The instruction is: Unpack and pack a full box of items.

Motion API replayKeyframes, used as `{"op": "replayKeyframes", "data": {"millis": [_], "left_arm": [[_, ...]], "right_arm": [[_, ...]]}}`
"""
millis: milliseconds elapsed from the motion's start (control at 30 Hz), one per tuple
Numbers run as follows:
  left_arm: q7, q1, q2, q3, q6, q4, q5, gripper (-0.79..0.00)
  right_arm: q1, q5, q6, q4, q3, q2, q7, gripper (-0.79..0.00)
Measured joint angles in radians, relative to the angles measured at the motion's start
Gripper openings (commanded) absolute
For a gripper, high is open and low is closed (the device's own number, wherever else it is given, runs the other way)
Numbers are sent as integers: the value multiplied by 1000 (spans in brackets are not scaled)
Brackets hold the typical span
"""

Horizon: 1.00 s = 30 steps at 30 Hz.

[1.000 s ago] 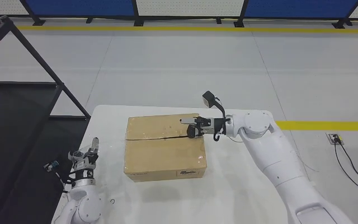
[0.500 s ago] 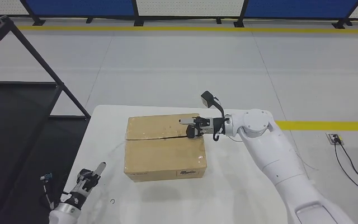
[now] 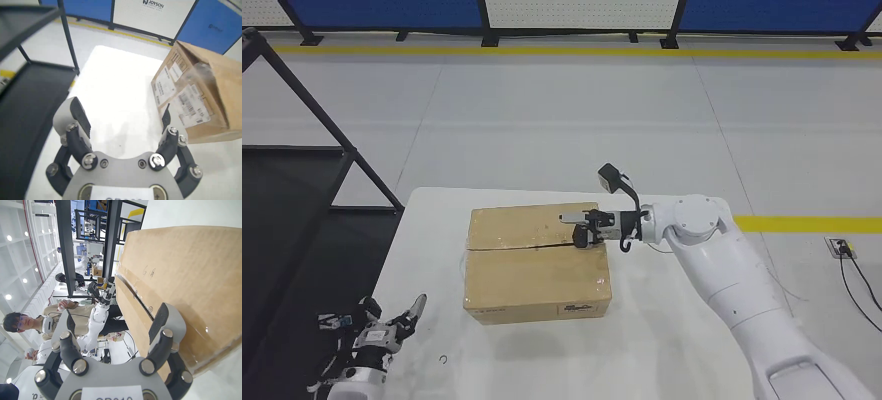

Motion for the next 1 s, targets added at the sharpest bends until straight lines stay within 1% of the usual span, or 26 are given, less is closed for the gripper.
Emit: {"op": "replayKeyframes", "data": {"millis": [33,100,200,333,367,433,500,633,733,900,1000], "left_arm": [[54,-9,-2,18,-13,14,48,0],[106,-17,-5,29,-12,19,58,0],[104,-17,-6,28,-8,18,15,0],[106,-19,-5,29,-7,19,26,0],[116,-21,-4,33,1,24,49,0],[164,-28,-2,56,16,50,159,0],[208,-38,0,78,-5,81,248,0],[262,-63,2,93,-49,121,296,0],[262,-96,1,113,-64,150,295,0],[234,-155,-1,148,-120,195,281,0],[225,-183,-2,157,-103,216,286,0]], "right_arm": [[-1,0,0,0,0,0,0,0],[-2,0,0,-1,0,0,0,0],[-4,-1,2,-4,0,1,1,0],[-6,-3,2,-11,-3,1,1,0],[-6,-4,3,-12,-4,1,1,0],[-6,-7,5,-15,-6,1,1,0],[-7,-8,5,-15,-5,1,0,0],[-9,-8,6,-16,-3,3,-3,0],[-10,-7,5,-17,-2,3,-2,0],[-12,-7,3,-15,-1,4,-2,0],[-13,-7,2,-14,3,6,-3,0]]}}
